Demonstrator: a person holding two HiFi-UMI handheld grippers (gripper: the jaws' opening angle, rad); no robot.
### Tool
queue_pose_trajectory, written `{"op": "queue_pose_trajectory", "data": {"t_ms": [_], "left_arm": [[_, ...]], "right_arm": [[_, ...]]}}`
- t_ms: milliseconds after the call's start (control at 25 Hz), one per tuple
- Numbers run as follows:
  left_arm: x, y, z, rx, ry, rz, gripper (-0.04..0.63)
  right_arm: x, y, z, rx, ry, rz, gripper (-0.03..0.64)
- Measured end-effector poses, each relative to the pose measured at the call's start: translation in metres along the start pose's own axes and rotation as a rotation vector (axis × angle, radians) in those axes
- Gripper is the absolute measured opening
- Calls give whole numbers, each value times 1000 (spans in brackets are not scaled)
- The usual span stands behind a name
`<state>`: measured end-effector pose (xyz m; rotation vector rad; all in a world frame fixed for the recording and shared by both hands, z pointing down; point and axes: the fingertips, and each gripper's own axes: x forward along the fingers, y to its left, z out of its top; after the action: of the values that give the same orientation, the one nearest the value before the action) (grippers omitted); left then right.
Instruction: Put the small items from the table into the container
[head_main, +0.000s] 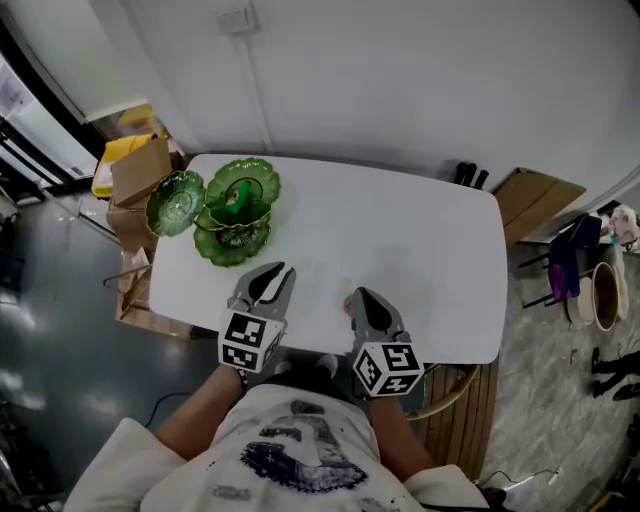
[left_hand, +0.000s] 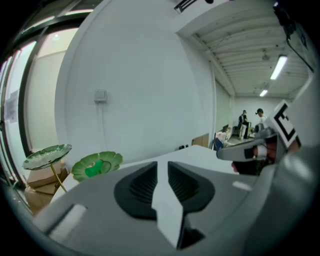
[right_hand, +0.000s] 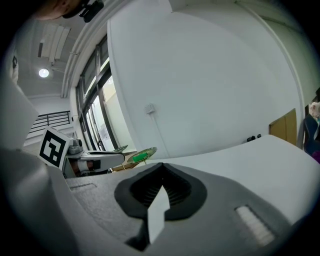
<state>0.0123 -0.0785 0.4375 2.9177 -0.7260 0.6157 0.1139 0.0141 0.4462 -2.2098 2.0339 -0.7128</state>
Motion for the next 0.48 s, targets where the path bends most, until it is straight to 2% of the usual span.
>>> {"op": "queue_pose_trajectory", "data": {"t_ms": [240,480], "left_arm": [[-30,-4,-6,23,-25,-14,-6],[-80,6,-22,20,-50,-13,-9]], "right_arm": [[-14,24,-6,-19,-13,-10,-3],[-26,73,-18,-52,-21,-7,-3]]}}
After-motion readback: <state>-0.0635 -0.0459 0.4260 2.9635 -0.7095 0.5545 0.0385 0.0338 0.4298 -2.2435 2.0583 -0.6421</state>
